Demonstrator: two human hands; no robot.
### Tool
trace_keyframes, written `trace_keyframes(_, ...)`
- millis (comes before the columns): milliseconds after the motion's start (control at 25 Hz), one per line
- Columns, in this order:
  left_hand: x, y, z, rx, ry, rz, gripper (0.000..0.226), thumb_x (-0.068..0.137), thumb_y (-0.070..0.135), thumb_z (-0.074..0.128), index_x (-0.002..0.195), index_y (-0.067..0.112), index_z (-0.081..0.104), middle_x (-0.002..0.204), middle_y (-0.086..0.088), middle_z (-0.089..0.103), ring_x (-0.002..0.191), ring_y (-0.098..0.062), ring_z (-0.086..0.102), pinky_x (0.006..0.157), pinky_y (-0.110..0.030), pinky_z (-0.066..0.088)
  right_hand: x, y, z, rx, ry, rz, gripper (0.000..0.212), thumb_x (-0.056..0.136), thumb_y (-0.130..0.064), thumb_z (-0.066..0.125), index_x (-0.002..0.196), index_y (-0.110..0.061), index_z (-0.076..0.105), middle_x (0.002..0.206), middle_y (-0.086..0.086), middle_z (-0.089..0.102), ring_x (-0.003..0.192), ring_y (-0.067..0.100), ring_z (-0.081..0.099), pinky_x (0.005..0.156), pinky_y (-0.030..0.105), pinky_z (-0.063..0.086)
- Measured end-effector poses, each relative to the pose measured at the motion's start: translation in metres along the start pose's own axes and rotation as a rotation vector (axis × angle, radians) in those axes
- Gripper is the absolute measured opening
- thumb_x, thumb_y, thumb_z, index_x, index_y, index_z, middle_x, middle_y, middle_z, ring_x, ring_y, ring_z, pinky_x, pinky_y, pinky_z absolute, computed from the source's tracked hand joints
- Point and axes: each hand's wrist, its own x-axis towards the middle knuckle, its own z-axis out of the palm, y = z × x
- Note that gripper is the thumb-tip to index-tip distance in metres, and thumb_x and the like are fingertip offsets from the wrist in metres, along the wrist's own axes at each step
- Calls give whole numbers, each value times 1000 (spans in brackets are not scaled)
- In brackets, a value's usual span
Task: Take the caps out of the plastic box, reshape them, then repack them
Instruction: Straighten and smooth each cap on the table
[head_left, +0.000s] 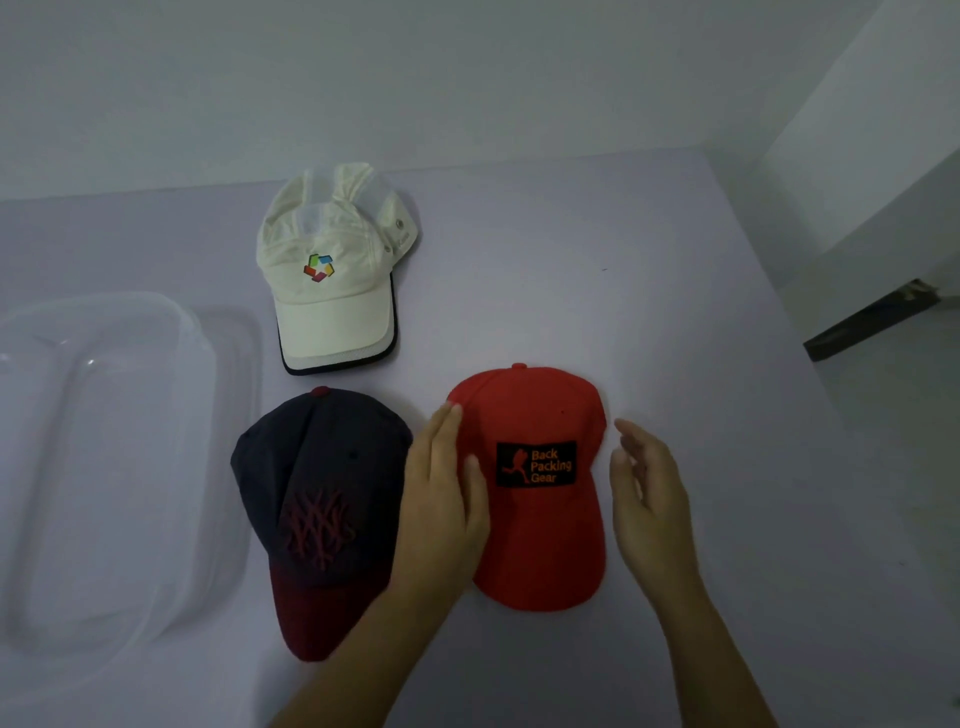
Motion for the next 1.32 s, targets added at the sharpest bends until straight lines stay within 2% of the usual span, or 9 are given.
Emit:
trace_keyframes(200,-55,-14,23,-46,-234,-178,65,89,43,29,140,27,-7,149,16,-6,141,0,-2,105,-1,-5,-44,26,20,-11,-171,85,54,95,-33,47,145,-23,28,145,-14,31,134,4,33,107,20,28)
trace_keyframes(360,-65,-16,29,-27,-275,-187,64,92,44,28,136,29,-15,149,13,-15,141,-4,-11,111,-15,-3,-49,27,20,-49,-195,45,58,93,-40,45,146,-25,26,151,-10,27,138,4,25,113,25,24)
trace_keyframes(440,-61,-14,23,-16,-274,-184,63,94,43,29,136,28,-16,149,13,-16,141,-3,-13,108,-8,-7,-48,21,14,-87,-158,49,58,95,-32,46,146,-24,21,152,-11,20,138,0,17,109,12,16)
trace_keyframes(520,-55,-3,8,4,-267,-148,64,94,44,28,137,27,-16,148,14,-16,139,0,-14,103,-1,-10,-51,6,9,-94,-102,14,59,93,-32,45,146,-22,21,152,-12,18,138,-2,14,99,-4,10)
trace_keyframes(640,-39,20,-19,-9,-236,-73,65,99,36,33,142,23,-13,147,15,-15,138,3,-13,107,-7,-5,-49,-27,12,-92,-121,-126,57,94,-38,39,146,-23,22,152,-14,17,140,-1,14,97,-8,8)
trace_keyframes(840,8,36,-71,26,-105,-48,65,100,29,36,149,13,-4,156,6,-6,139,-1,-8,111,-15,1,-31,-73,39,-138,-267,-278,51,100,-24,35,147,-17,18,155,-6,18,140,1,13,104,1,8)
trace_keyframes(1040,44,14,-115,74,3,-44,64,100,27,36,149,10,-1,160,-4,-1,143,-7,-3,107,-14,1,-17,-106,81,-199,-349,-435,54,99,-19,38,148,-16,14,157,-4,14,142,3,9,103,-3,2)
trace_keyframes(1200,80,-15,-144,95,-26,-113,57,101,27,32,149,10,7,160,-5,3,147,-16,2,110,-19,4,18,-125,109,-319,-408,-457,59,99,-20,40,149,-18,9,158,-4,8,144,7,7,110,15,6)
trace_keyframes(1320,115,-39,-157,183,-143,-154,49,100,16,33,147,8,21,158,-10,16,145,-26,19,113,-29,19,51,-136,135,-416,-507,-429,58,99,-17,40,148,-13,11,158,2,12,145,14,10,111,19,7)
